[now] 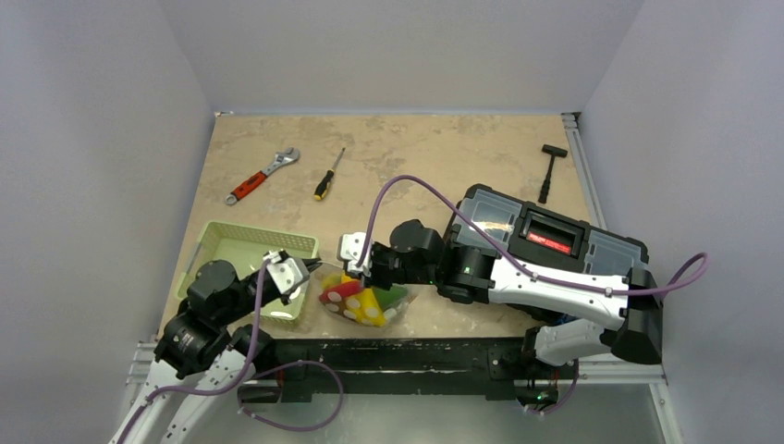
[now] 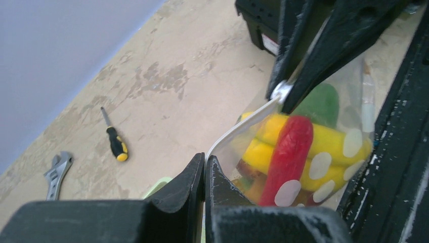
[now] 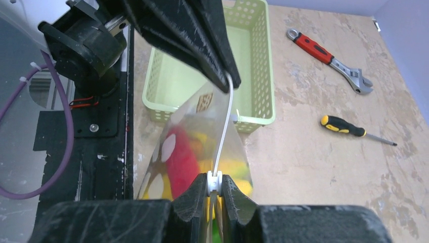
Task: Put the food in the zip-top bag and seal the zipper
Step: Zip the zipper food storage bag at the center of the board.
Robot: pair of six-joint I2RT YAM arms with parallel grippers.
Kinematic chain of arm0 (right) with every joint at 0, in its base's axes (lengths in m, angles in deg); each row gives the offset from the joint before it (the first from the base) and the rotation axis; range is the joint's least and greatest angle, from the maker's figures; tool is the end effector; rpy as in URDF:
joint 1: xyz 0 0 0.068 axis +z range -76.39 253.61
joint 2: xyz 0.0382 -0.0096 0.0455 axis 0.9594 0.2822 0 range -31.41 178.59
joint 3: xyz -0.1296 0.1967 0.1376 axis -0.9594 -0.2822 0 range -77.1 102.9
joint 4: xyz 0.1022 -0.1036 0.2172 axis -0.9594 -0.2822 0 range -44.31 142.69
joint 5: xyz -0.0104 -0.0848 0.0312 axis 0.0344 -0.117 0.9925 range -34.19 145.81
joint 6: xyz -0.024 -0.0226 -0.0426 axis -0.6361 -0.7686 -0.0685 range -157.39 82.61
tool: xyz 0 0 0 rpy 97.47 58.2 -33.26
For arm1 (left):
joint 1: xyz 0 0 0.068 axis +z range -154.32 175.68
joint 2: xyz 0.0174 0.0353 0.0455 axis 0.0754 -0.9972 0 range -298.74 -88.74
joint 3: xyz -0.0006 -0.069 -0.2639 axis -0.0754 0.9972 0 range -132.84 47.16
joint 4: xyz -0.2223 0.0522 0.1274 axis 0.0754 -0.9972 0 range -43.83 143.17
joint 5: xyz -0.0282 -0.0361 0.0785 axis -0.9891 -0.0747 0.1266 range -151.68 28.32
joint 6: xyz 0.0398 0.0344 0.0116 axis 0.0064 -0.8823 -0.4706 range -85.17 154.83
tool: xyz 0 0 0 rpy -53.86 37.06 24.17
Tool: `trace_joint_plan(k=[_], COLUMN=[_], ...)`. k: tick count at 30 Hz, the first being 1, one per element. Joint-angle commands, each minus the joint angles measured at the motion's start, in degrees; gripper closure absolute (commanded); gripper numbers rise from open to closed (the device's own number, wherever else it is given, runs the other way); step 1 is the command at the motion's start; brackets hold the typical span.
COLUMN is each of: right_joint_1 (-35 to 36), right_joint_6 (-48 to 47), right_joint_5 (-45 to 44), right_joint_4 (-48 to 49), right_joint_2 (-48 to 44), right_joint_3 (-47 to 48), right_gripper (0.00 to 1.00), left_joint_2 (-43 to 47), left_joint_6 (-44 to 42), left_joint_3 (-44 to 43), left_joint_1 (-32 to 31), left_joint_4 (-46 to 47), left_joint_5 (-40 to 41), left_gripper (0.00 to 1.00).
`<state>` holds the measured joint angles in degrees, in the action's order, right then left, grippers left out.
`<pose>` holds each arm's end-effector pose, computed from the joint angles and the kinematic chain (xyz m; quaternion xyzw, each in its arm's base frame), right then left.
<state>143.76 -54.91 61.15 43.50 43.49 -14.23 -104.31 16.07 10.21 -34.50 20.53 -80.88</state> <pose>0.1006 0.2884 0.3364 -0.5899 0.5763 0.2846 0.4887 0.0612 -0.0490 0.3086 0.4120 0.6500 -0.1905 0.6095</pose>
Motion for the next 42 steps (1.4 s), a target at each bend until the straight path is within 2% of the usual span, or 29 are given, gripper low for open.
trace_joint_plan(k=[1, 7, 23, 27, 31, 32, 34, 36, 37, 40, 42], right_joint_1=[-0.3, -0.7, -0.9, -0.9, -0.9, -0.9, -0.9, -0.8, -0.9, -0.9, -0.9], right_joint_6=[2.5, 5.1, 14.0, 15.2, 15.4, 15.3, 14.8, 14.7, 14.7, 16.2, 17.1], right_joint_5=[-2.2, -4.1, -7.9, -8.1, -7.5, -7.5, -7.5, -7.8, -8.0, -9.4, -10.3], right_joint_4=[-3.4, -4.9, -7.0, -8.0, -7.2, -7.1, -7.0, -6.6, -6.3, -5.7, -4.8], right_joint_2=[-5.8, -9.8, -23.1, -24.9, -24.5, -23.7, -22.0, -20.2, -19.3, -16.0, -13.1], right_joint_3=[-1.7, -5.5, -14.0, -15.0, -15.0, -14.6, -13.5, -12.0, -10.8, -6.0, -3.0], right_gripper=[1.0, 1.0, 1.0, 1.0, 0.99, 0.94, 0.76, 0.49, 0.4, 0.24, 0.19], left_joint_2=[0.7, 1.1, -0.1, 0.3, 0.4, 0.5, 1.1, 2.1, 2.7, 3.5, 3.5], left_joint_6=[1.5, 2.6, 2.7, 2.7, 2.2, 2.3, 1.9, 1.5, 1.4, 1.3, 1.1], left_joint_3=[-0.4, 0.0, 0.0, 0.2, 0.6, 0.6, 0.9, 1.5, 1.6, 2.0, 2.0], left_joint_1=[0.6, 0.7, 1.6, 1.7, 1.7, 1.6, 1.7, 1.7, 1.7, 1.7, 1.6], left_joint_4=[-0.2, -0.7, -2.5, -2.6, -1.7, -1.4, -0.9, -0.3, -0.3, -0.2, 0.0], left_joint_5=[17.7, 24.0, 32.7, 32.1, 24.9, 23.4, 20.6, 19.5, 18.4, 16.8, 16.1], left_gripper=[1.0, 1.0, 1.0, 1.0, 1.0, 1.0, 1.0, 1.0, 1.0, 1.0, 1.0])
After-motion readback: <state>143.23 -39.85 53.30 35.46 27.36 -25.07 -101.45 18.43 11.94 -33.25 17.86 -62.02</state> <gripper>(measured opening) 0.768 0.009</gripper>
